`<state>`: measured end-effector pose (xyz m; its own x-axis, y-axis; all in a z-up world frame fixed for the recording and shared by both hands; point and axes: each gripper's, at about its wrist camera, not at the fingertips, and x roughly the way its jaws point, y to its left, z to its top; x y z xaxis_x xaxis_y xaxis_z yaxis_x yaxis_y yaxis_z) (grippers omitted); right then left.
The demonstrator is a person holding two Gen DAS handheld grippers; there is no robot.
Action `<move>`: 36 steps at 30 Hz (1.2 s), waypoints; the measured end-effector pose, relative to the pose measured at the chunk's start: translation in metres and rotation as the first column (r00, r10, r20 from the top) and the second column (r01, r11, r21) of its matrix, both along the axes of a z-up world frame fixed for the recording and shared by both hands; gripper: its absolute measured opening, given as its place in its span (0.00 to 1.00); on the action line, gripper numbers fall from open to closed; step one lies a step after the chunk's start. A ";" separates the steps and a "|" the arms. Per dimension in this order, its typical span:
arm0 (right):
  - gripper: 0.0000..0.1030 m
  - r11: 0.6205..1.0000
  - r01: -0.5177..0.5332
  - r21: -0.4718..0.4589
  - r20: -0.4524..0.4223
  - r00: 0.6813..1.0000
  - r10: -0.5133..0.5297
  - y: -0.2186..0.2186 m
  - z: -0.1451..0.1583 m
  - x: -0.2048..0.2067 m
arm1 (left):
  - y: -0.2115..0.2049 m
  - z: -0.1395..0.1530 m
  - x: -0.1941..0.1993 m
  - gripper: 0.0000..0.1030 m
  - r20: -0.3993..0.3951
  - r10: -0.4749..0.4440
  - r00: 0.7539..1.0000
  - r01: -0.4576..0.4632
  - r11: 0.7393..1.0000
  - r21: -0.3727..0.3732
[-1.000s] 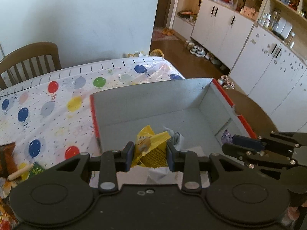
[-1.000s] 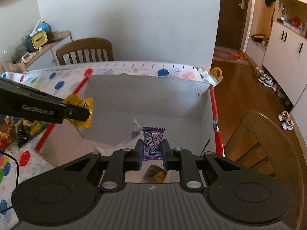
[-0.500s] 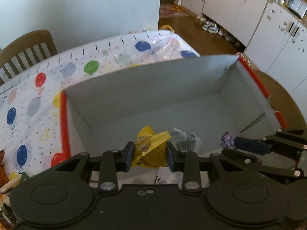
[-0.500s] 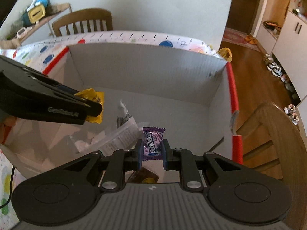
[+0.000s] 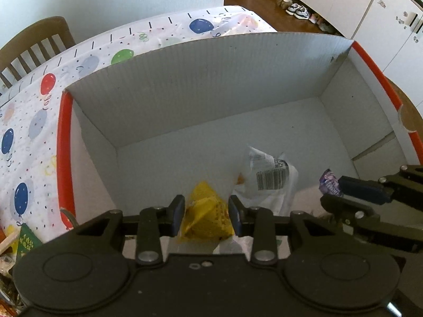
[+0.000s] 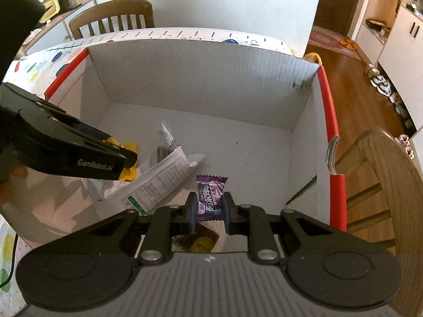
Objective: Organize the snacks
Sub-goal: 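Open both tools to drop the wafer and purple candy in box, then move both open tools back toward the remaining snacks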
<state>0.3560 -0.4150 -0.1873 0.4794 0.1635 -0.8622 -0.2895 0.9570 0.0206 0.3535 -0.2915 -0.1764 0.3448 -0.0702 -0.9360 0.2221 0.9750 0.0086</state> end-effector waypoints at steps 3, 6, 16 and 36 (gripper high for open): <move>0.19 1.000 0.012 0.011 -0.006 1.000 -0.012 -0.001 0.001 -0.001 | 0.002 0.004 0.000 0.40 0.009 0.002 1.000 -0.002 1.000 0.003; 0.19 1.000 0.018 0.019 0.004 1.000 -0.018 -0.003 0.006 -0.004 | 0.003 0.010 -0.004 0.45 0.030 -0.007 1.000 0.007 1.000 -0.003; 0.21 0.998 0.059 0.035 0.034 0.998 -0.060 -0.006 0.023 -0.024 | 0.001 0.038 -0.023 0.60 0.112 -0.027 0.993 0.032 0.998 -0.044; 0.21 0.989 0.121 0.083 0.184 0.974 -0.135 0.035 0.088 -0.084 | 0.055 0.103 -0.087 0.72 0.273 -0.039 0.961 0.083 0.985 -0.150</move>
<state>0.2719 -0.3801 -0.0996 0.6534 0.1475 -0.7425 -0.1698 0.9844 0.0462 0.2670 -0.2362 -0.0734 0.5717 -0.2387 -0.7849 0.2921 0.9533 -0.0772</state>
